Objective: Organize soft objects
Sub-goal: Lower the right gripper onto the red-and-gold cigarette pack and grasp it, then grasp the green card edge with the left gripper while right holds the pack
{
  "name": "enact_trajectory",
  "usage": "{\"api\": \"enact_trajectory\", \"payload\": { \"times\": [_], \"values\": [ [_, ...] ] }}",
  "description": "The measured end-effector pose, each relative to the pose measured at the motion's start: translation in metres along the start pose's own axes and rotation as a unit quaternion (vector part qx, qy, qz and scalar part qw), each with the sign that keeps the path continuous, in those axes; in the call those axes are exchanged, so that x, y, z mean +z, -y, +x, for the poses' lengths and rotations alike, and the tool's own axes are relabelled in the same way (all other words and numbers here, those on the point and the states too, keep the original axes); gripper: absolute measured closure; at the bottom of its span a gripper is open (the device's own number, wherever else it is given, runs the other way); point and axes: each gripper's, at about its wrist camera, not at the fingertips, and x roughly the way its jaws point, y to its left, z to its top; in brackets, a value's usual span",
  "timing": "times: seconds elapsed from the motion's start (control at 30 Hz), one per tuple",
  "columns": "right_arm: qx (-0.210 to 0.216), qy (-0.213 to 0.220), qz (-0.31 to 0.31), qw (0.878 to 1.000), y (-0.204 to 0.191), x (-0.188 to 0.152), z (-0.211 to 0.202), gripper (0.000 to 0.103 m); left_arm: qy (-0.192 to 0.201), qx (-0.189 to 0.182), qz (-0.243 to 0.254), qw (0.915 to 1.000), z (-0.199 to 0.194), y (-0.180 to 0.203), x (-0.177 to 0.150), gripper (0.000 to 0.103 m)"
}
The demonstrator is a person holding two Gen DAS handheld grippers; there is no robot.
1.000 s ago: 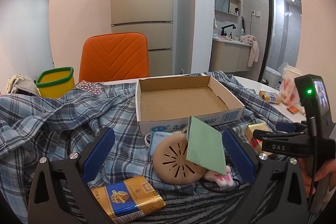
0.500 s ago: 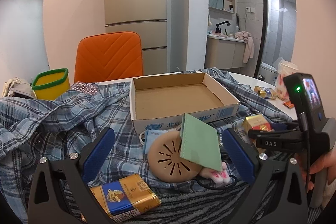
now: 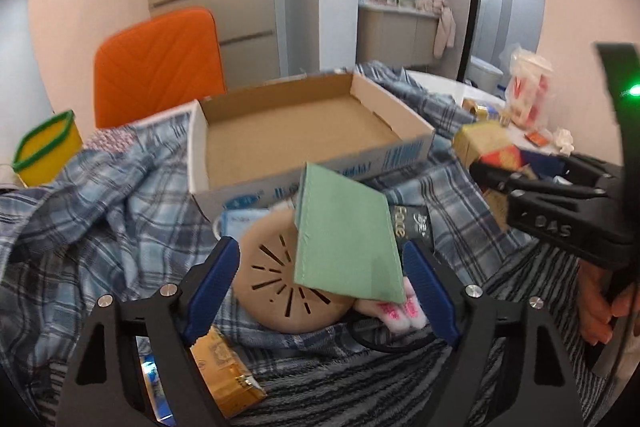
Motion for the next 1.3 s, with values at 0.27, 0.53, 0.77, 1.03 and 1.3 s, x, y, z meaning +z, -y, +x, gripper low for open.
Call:
{"api": "enact_trajectory", "payload": {
  "times": [0.27,0.53,0.77,1.03,1.3],
  "values": [
    [0.004,0.003,-0.009,1.000,-0.005,0.001,-0.003,0.045,-0.024,-0.031,-0.014,0.9991,0.009,-0.007,-0.003,0.073],
    [0.009,0.006,-0.010,1.000,-0.004,0.001,-0.004,0.045,0.059,0.013,-0.017,0.9980,-0.033,-0.008,0.000,0.098],
    [0.009,0.006,-0.015,1.000,-0.004,0.000,-0.004,0.045,0.093,0.080,0.033,0.9920,-0.070,-0.003,0.007,0.101],
    [0.009,0.001,-0.017,1.000,-0.004,-0.001,-0.003,0.045,0.051,0.093,0.032,0.9939,-0.055,-0.008,-0.008,0.101],
    [0.011,-0.004,-0.023,1.000,-0.007,-0.001,-0.001,0.045,0.012,0.063,0.020,0.9977,-0.035,-0.010,-0.019,0.099]
  ]
}}
